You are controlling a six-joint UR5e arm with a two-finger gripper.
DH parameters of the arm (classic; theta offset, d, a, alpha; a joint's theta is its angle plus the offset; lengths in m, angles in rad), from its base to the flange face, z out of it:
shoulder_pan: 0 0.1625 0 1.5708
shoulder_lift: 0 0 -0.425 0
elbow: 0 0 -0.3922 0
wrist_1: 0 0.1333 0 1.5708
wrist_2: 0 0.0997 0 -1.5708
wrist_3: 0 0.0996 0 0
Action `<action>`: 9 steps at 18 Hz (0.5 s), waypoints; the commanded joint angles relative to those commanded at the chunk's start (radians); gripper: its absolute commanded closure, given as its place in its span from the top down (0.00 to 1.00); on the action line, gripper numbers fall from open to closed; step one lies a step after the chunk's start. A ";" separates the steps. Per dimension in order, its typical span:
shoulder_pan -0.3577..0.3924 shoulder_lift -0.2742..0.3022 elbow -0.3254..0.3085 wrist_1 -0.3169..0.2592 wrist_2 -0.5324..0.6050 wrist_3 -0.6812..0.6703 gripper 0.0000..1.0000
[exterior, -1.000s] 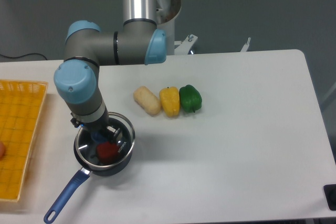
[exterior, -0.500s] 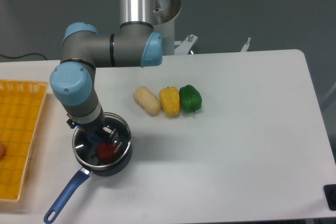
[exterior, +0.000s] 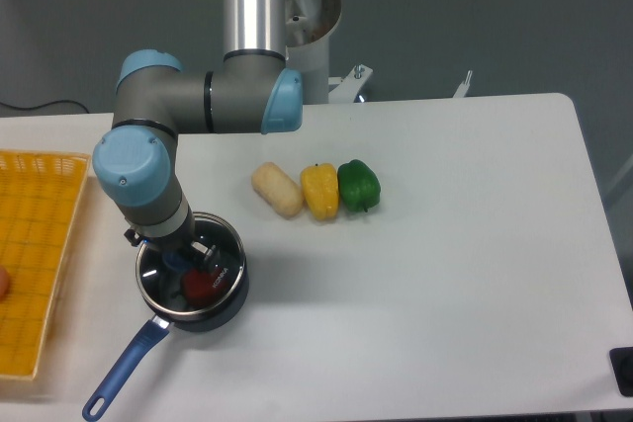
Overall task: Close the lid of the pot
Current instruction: 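Lower the glass lid onto the saucepan rim, then hold the lid on the saucepan and release the knob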
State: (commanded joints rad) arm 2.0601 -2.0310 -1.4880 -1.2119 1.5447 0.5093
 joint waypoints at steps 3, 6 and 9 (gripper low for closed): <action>0.000 -0.002 0.000 0.003 0.000 0.002 0.52; -0.002 -0.005 0.000 0.005 -0.003 0.002 0.52; 0.000 -0.005 0.000 0.005 -0.006 0.002 0.52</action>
State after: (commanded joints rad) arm 2.0601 -2.0356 -1.4880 -1.2072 1.5386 0.5108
